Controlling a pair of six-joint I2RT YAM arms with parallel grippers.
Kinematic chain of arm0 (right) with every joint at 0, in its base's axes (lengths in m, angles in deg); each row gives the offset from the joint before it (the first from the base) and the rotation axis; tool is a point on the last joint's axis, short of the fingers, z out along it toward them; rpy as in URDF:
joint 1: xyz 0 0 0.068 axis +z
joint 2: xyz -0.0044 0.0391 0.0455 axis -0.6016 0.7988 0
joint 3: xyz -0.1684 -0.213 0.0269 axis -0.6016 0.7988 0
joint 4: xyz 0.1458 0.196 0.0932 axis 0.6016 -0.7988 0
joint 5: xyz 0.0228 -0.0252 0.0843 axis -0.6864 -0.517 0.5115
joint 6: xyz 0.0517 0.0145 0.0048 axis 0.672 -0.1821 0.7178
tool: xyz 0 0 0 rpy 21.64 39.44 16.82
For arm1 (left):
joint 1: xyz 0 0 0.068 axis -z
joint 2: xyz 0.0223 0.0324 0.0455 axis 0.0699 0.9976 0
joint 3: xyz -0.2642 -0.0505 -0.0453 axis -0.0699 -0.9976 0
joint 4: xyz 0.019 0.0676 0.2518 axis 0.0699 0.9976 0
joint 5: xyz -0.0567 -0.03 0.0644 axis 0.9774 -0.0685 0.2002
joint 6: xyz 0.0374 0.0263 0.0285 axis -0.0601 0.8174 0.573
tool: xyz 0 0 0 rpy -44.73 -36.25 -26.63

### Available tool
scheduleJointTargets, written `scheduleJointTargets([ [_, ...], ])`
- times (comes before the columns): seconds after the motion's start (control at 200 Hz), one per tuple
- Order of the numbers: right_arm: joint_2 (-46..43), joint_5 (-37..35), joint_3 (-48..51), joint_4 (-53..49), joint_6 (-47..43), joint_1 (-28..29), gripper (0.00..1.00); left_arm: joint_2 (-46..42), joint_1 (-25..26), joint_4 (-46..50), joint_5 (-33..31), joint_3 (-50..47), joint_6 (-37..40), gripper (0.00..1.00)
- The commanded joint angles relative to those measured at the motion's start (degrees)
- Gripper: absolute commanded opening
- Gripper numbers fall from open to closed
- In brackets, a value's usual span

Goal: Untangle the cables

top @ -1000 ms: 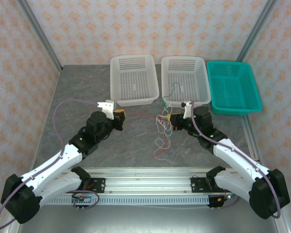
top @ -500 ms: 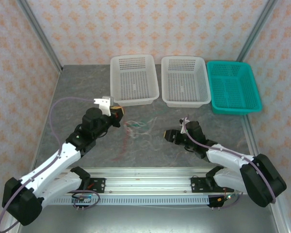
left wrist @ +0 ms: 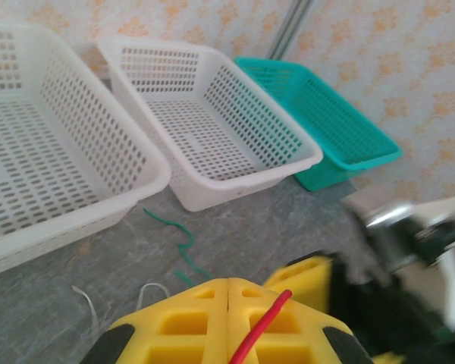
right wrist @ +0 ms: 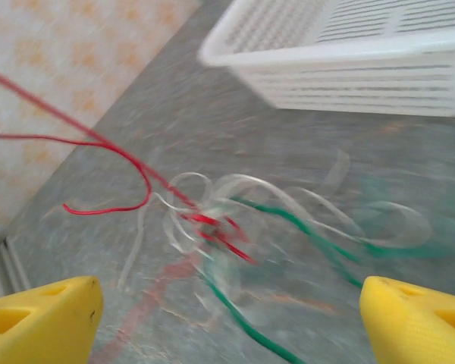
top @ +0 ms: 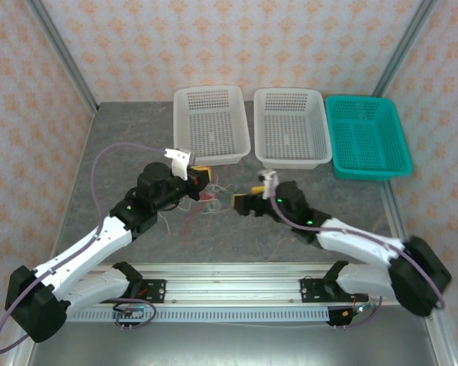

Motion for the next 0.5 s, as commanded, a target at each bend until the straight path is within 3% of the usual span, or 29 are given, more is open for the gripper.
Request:
scheduleJointTargets([
  [0.0,8.7,3.7,-3.3,15.7,-4.3,1.7,0.88,-0.5,1.3,1.2,2.2,3.3,1.8,0.00],
  [0.14,18.2,-1.7,-8.8,17.4,-8.0,1.7,0.84,0.0,3.1,2.9,3.5,5.1,3.0,0.00],
  [0.195,20.7,-5.6,-11.2,14.4,-10.2,1.7,0.72,-0.2,3.7,2.5,4.3,5.2,3.2,0.00],
  [0.255,23.6,-10.5,-13.5,11.8,-11.2,1.7,0.52,-0.5,4.2,2.2,4.6,5.2,3.3,0.00],
  [0.355,27.4,-12.9,-13.9,11.2,-11.9,1.7,0.26,-2.2,4.4,2.6,1.8,5.4,3.0,0.00],
  [0.435,29.2,-13.1,-12.4,12.1,-10.6,1.6,0.26,-4.9,4.4,3.1,-1.9,5.5,2.6,0.00],
  [0.495,30.2,-12.9,-11.2,12.3,-9.3,1.6,0.34,-7.1,4.4,3.4,-5.3,5.6,2.0,0.00],
])
